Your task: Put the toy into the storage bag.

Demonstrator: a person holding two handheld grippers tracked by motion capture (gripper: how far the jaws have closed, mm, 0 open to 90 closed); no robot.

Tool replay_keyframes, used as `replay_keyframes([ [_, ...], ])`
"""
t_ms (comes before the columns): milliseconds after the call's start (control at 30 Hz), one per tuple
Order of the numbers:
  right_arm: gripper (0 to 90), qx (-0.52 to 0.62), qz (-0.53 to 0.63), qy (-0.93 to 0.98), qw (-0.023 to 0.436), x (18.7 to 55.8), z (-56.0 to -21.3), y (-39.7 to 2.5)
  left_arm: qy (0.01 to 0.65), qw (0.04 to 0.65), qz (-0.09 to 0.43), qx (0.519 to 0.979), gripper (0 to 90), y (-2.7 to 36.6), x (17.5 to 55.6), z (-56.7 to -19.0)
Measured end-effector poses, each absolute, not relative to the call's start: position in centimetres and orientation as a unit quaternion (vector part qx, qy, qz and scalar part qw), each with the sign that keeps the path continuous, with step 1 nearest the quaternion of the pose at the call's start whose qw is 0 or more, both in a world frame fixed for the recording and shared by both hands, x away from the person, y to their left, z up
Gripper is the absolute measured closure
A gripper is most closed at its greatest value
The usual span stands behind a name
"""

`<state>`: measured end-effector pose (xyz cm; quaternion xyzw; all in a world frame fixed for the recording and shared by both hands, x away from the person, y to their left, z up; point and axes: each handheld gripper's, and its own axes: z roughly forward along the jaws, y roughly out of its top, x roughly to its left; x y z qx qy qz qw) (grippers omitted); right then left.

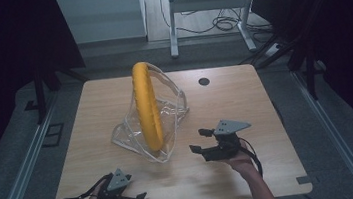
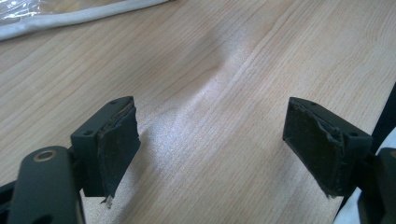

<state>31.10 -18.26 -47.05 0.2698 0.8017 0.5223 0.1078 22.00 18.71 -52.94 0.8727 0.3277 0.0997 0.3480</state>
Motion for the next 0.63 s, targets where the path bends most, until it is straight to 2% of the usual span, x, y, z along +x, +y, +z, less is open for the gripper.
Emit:
replay_keyframes([
  [633,30.5,0.284,0.486,0.82,0.107,31.0,-49.3,-18.0,0.323,0.348,0.104,0.874,18.3,18.8,21.8,-53.0],
])
